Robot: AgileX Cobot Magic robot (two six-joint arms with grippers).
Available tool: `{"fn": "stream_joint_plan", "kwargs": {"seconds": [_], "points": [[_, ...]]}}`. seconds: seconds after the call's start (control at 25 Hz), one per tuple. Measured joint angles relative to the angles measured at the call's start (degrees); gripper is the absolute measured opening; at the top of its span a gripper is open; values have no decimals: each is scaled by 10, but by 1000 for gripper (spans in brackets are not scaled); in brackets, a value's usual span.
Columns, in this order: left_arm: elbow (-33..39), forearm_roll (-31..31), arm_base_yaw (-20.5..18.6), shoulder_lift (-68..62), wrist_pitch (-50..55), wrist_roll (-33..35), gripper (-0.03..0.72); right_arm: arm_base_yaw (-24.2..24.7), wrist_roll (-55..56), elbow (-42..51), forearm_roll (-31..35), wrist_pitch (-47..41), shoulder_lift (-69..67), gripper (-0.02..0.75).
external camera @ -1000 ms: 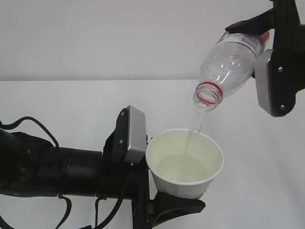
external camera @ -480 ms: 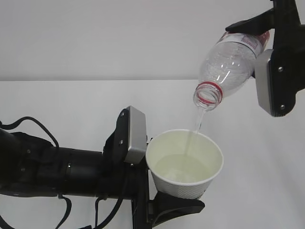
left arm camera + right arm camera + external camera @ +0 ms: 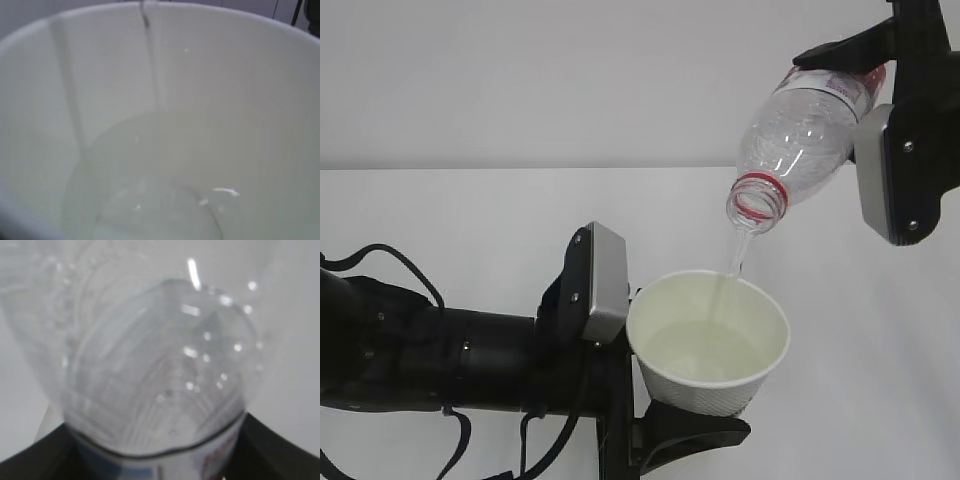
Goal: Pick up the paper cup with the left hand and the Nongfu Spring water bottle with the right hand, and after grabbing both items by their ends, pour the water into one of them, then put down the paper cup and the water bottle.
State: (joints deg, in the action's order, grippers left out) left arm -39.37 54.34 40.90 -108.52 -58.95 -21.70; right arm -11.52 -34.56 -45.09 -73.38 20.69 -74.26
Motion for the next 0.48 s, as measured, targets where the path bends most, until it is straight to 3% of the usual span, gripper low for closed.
{"fn": "stream_joint_plan", "kwargs": {"seconds": [0.48], "points": [[-5,4,1,0,0,0,580,0,-21,0,1,-4,0,480]]}}
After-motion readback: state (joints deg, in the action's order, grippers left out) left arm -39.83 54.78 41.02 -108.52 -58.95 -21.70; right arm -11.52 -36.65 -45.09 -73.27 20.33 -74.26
